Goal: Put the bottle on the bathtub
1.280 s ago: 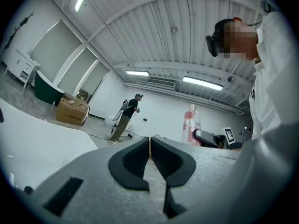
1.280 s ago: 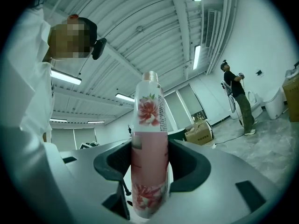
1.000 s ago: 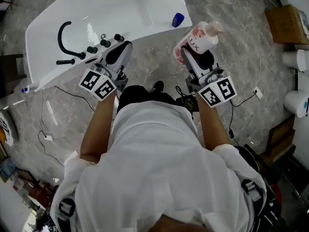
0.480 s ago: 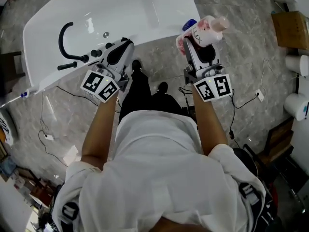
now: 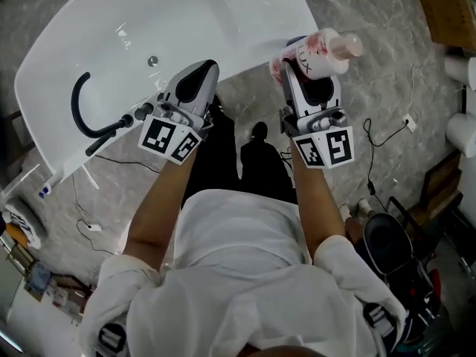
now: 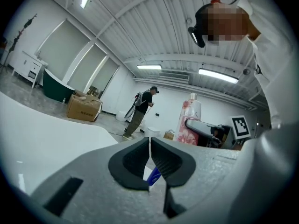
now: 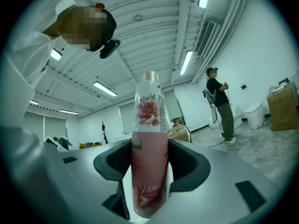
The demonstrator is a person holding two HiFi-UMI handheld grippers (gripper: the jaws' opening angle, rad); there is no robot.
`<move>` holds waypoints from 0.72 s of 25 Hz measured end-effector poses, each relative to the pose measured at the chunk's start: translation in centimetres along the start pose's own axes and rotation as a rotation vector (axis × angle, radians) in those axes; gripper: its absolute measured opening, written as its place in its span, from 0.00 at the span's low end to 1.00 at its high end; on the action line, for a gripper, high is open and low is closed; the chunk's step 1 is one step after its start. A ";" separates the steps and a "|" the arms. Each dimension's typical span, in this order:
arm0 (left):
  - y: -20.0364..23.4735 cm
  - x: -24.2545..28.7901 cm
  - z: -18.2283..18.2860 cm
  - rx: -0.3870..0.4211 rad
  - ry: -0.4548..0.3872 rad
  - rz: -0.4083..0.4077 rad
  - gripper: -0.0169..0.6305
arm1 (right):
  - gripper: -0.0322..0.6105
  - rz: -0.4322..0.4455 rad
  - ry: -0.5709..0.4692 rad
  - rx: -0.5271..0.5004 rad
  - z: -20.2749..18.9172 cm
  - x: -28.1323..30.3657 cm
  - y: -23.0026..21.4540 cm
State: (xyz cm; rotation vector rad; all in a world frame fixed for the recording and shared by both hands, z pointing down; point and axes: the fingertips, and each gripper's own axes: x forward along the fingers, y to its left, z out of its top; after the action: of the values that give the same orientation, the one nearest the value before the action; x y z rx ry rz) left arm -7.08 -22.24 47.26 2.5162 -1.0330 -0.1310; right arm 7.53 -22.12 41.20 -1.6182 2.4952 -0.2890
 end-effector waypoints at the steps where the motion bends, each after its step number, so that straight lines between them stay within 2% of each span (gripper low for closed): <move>1: 0.4 0.6 -0.7 0.002 0.012 -0.005 0.06 | 0.40 -0.021 -0.001 0.006 -0.7 0.4 -0.5; 6: 2.0 2.9 -3.8 -0.024 0.051 -0.036 0.06 | 0.40 -0.088 0.009 0.013 -4.0 1.6 -2.1; 10: 3.0 4.9 -6.4 -0.053 0.068 -0.015 0.06 | 0.40 -0.095 0.020 -0.001 -6.2 2.2 -3.7; 14: 3.4 6.5 -8.2 -0.056 0.056 0.033 0.06 | 0.40 -0.053 0.054 -0.045 -8.4 2.5 -5.4; 18: 4.7 7.5 -9.5 -0.021 0.023 0.090 0.06 | 0.40 0.046 0.100 -0.020 -12.2 3.8 -5.7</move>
State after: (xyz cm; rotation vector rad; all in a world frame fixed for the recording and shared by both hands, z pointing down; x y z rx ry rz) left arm -2.52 -27.19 58.33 2.4416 -1.1282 -0.0862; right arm 8.20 -26.90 54.29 -1.5892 2.6126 -0.3489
